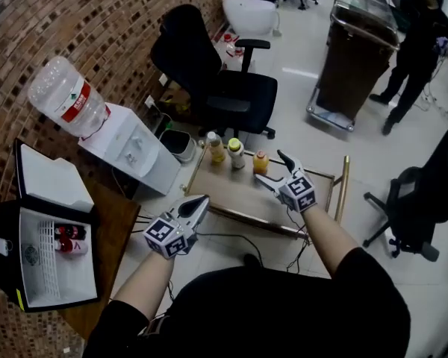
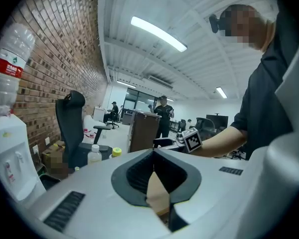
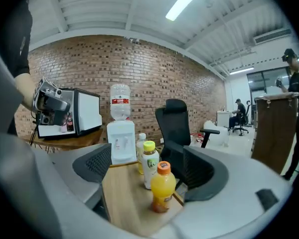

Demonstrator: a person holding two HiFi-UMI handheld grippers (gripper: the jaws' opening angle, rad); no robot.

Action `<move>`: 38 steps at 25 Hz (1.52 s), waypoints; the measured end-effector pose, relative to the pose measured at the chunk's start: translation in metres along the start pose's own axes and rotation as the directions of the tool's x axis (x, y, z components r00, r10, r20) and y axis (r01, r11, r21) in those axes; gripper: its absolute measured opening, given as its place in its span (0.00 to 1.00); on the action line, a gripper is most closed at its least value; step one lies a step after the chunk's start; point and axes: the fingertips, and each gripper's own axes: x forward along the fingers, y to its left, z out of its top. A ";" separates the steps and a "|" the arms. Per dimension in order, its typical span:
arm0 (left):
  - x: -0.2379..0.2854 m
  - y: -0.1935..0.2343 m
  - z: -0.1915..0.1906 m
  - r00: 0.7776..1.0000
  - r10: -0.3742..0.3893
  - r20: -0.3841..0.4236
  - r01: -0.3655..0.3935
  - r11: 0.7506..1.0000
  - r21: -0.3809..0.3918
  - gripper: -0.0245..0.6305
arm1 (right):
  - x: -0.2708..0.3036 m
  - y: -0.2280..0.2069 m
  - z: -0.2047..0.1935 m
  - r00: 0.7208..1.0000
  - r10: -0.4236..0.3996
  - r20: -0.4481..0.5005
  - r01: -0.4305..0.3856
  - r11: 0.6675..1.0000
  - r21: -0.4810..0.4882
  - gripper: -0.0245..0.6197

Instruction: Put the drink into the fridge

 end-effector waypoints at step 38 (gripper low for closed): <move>0.094 0.032 -0.045 0.999 0.034 0.018 -0.034 0.999 0.007 0.04 | 0.059 0.010 -0.063 0.974 0.087 -0.209 -0.128 0.974 -0.189 0.50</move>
